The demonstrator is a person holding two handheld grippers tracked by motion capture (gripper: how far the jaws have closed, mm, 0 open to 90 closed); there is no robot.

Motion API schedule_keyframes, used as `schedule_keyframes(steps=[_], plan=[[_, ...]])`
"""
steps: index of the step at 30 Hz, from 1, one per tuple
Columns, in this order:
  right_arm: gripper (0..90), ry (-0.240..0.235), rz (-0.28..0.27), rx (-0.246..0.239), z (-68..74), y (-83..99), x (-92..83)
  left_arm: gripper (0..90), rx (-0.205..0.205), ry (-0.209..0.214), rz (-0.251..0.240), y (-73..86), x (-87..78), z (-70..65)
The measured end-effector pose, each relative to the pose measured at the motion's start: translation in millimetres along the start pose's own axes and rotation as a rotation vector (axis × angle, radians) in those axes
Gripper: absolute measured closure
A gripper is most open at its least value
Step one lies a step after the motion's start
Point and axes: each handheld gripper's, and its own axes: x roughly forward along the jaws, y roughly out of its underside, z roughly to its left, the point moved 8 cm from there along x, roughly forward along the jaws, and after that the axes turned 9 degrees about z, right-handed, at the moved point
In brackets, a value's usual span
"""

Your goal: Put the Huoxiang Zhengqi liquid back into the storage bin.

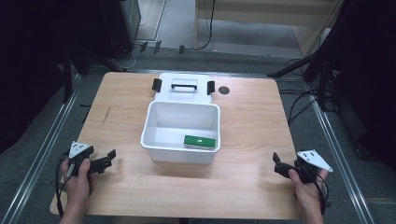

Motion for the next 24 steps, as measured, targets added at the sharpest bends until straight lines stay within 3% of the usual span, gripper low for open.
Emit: schedule_keyframes(steps=[5,6,14,16,21,24], plan=[[0.0,0.000,-0.003,0.034,-15.7,19.8,-7.4,9.2,0.006,-0.003,0.009,0.3,0.5,-0.4],[0.0,0.001,-0.026,0.055,-18.6,22.5,-11.3,9.2,0.010,-0.006,0.011,0.4,0.9,-0.7],[0.0,0.069,-0.053,-0.004,-14.0,22.9,-8.7,9.2,0.024,-0.023,0.017,0.5,1.7,-1.8],[0.0,0.054,-0.050,-0.007,-13.1,23.1,-8.4,9.3,0.024,-0.024,0.016,0.5,1.8,-1.8],[0.0,0.009,-0.023,0.051,-17.3,23.9,-6.3,9.2,0.024,-0.023,0.017,0.5,1.9,-1.9],[0.0,-0.003,-0.011,0.056,-17.2,24.2,-5.1,9.2,0.023,-0.020,0.019,0.6,1.9,-1.8]])
